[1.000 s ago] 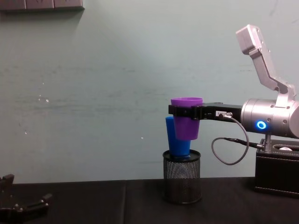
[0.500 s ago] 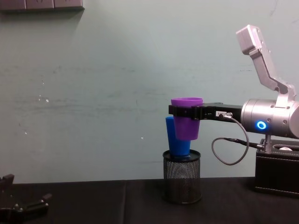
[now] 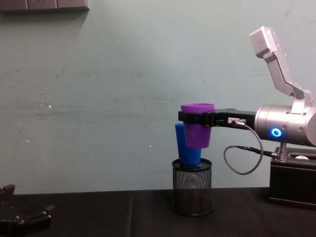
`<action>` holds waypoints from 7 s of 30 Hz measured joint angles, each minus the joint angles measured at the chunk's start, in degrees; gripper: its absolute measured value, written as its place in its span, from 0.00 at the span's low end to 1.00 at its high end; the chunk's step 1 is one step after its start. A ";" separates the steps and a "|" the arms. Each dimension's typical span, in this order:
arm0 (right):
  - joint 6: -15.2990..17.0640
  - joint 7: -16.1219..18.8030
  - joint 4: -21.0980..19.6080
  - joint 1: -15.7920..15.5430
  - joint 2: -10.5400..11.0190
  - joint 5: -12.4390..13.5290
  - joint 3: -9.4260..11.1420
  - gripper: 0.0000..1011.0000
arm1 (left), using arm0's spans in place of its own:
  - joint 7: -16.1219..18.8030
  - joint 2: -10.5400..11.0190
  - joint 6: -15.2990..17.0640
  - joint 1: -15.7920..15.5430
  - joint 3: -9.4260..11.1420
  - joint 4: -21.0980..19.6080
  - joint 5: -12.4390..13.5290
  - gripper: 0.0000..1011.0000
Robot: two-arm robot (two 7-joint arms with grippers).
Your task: Pick up one cup with a gripper and tap it against the other cup.
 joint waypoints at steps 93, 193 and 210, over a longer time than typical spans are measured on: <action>17.31 4.40 -53.76 -31.87 21.14 11.89 -2.24 0.73 | 0.00 0.00 0.00 0.00 0.00 0.00 0.00 0.99; 12.20 2.54 -51.26 -33.88 21.83 12.18 -5.46 0.73 | 0.00 0.00 0.00 0.00 0.00 0.00 0.00 0.99; 0.42 4.56 -42.05 -34.47 20.59 10.60 -9.01 0.73 | 0.00 0.00 0.00 0.00 0.00 0.00 0.00 0.99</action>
